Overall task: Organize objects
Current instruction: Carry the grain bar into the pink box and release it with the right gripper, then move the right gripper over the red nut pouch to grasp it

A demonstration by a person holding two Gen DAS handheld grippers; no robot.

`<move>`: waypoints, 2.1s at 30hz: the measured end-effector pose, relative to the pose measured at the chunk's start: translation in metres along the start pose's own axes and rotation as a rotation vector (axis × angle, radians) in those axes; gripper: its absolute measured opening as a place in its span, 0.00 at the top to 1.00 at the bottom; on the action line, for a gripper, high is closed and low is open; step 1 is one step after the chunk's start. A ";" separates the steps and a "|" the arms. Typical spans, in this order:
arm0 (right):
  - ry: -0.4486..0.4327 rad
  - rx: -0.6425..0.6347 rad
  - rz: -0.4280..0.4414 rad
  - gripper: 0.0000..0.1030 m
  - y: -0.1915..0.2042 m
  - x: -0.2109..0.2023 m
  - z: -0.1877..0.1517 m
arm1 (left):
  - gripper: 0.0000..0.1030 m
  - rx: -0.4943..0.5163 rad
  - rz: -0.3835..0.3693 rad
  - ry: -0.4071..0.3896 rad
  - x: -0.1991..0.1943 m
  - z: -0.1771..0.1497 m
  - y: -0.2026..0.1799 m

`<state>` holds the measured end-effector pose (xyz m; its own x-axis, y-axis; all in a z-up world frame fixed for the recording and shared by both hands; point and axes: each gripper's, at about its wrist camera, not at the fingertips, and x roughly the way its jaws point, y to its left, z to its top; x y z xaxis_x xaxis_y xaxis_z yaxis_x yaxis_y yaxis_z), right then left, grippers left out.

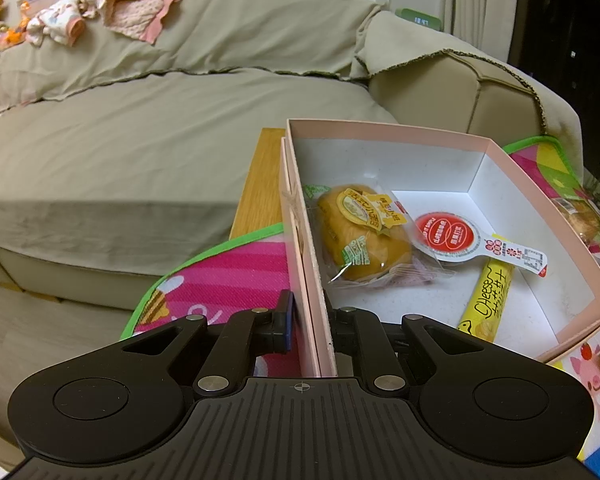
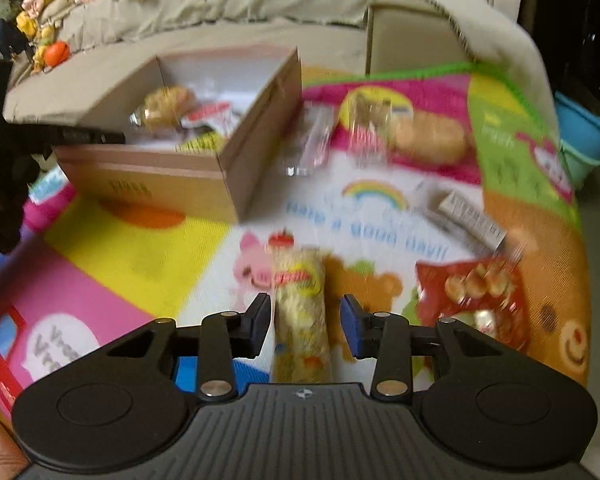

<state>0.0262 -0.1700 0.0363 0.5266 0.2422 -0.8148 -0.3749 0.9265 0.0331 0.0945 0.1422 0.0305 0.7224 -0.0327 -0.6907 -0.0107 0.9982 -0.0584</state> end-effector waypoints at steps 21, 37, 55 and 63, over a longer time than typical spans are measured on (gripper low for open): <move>-0.372 0.087 0.333 0.73 0.042 -0.069 0.135 | 0.87 -0.004 -0.003 -0.002 0.001 0.000 0.000; -0.257 0.125 0.307 0.67 0.051 -0.003 0.138 | 0.87 -0.011 -0.012 0.000 0.002 -0.001 -0.001; -0.149 0.248 -0.216 0.24 -0.095 -0.021 -0.003 | 0.87 -0.009 -0.012 0.002 0.001 -0.001 -0.001; -0.126 0.271 -0.159 0.15 -0.084 -0.003 -0.012 | 0.87 -0.006 -0.010 0.005 0.001 -0.002 -0.001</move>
<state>0.0471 -0.2521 0.0289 0.6587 0.1066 -0.7448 -0.0731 0.9943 0.0777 0.0935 0.1409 0.0285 0.7193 -0.0434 -0.6933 -0.0075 0.9975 -0.0702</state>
